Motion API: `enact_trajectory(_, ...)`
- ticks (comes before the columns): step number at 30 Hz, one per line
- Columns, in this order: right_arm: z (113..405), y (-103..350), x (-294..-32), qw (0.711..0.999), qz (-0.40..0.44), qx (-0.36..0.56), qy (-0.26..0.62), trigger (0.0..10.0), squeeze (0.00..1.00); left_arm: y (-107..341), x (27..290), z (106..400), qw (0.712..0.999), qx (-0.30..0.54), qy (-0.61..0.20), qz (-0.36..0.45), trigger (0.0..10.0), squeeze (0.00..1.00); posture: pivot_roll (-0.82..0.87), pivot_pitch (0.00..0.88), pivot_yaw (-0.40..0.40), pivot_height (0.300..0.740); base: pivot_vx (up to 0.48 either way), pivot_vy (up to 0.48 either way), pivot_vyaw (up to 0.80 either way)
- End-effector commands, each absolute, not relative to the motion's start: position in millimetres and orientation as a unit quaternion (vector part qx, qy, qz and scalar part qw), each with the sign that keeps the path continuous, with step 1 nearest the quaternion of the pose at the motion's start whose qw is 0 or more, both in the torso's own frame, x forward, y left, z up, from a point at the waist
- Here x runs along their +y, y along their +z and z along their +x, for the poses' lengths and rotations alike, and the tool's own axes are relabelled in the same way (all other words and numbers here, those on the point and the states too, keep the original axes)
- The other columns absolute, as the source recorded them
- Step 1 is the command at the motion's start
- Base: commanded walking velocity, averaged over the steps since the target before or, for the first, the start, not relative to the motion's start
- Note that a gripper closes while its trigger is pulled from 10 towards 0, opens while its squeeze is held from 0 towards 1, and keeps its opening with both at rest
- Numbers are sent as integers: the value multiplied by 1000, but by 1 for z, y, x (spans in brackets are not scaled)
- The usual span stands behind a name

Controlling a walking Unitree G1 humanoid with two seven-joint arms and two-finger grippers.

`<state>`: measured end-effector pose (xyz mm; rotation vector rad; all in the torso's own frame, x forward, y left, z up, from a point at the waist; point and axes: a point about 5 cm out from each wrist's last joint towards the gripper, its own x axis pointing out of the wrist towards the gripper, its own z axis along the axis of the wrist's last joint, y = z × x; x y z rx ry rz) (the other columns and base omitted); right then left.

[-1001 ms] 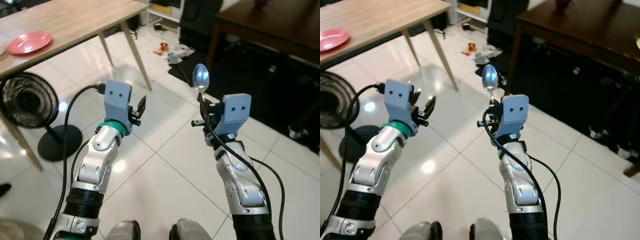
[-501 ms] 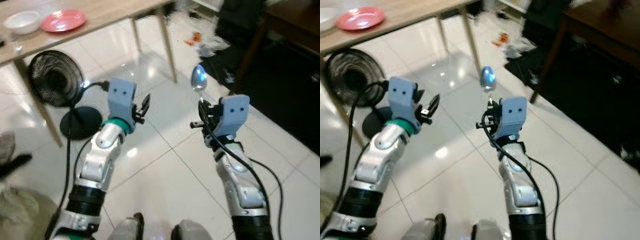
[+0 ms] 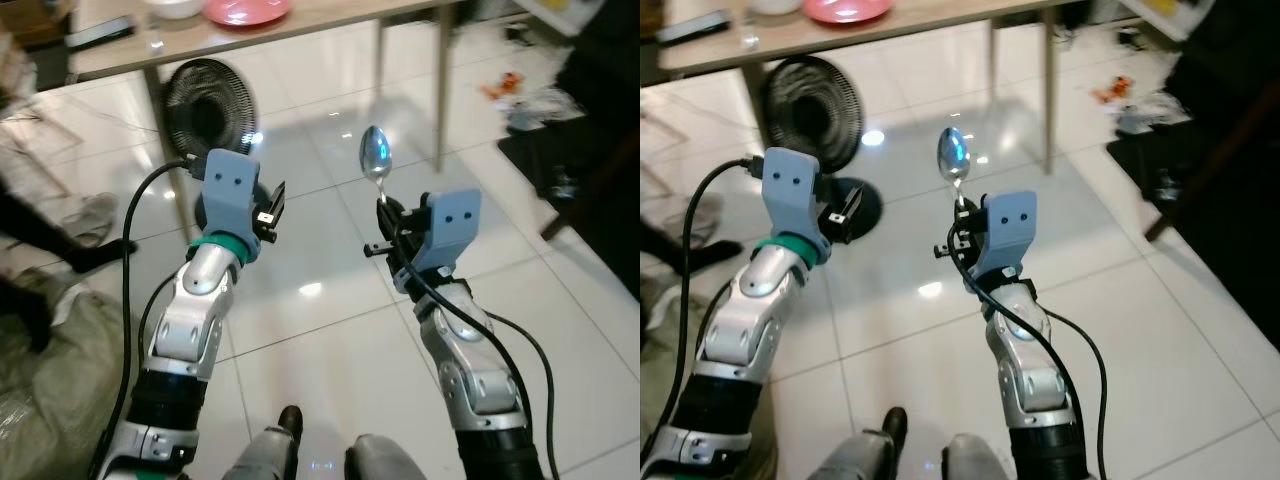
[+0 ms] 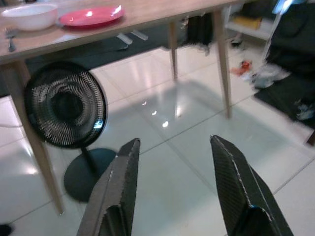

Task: Setting the table

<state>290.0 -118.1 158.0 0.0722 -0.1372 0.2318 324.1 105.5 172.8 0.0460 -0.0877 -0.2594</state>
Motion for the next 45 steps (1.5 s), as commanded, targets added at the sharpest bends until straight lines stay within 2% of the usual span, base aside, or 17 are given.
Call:
enact_trajectory(1, 288, 161, -111, 988, 45, -75, 128, 10000, 0, 168, 112, 325, 992, -37, -117, 31, 10000, 0, -121, 13, 80, 740, 0, 0, 794)
enact_trajectory(8, 288, 163, -111, 988, 45, -81, 127, 10000, 0, 169, 113, 325, 992, -41, -112, 31, 10000, 0, -122, 13, 80, 740, 0, 0, 794)
enact_trajectory(14, 289, 169, -116, 988, 45, -100, 110, 10000, 0, 172, 113, 328, 993, -50, -104, 30, 10000, 0, -122, 13, 80, 740, 446, 0, 0)
enact_trajectory(18, 289, 177, -134, 988, 42, -123, 80, 10000, 0, 176, 108, 332, 991, -58, -113, 30, 10000, 0, -131, 3, 93, 740, 454, 0, 0)
enact_trajectory(22, 289, 177, -137, 989, 39, -124, 77, 10000, 0, 177, 106, 333, 990, -60, -121, 33, 10000, 0, -130, 3, 94, 740, 454, 0, 0)
enact_trajectory(28, 276, 173, -150, 989, -21, -116, 92, 10000, 0, 191, 100, 346, 974, -91, -193, 78, 10000, 0, -150, 0, 101, 740, 451, 0, 0)
enact_trajectory(32, 271, 171, -161, 988, -47, -113, 90, 10000, 0, 194, 100, 351, 972, -97, -197, 81, 10000, 0, -156, 0, 103, 740, 433, 0, 0)
enact_trajectory(35, 271, 175, -177, 980, -129, -127, 84, 10000, 0, 193, 91, 347, 969, -100, -213, 76, 10000, 0, -156, 0, 103, 740, 416, 0, 0)
enact_trajectory(40, 278, 181, -190, 974, -165, -132, 83, 10000, 0, 193, 84, 342, 964, -105, -232, 74, 10000, 0, -144, 3, 99, 740, 411, 0, 0)
enact_trajectory(45, 281, 183, -193, 976, -153, -128, 82, 10000, 0, 193, 85, 339, 960, -106, -245, 79, 10000, 0, -132, 6, 96, 740, 393, 0, 0)
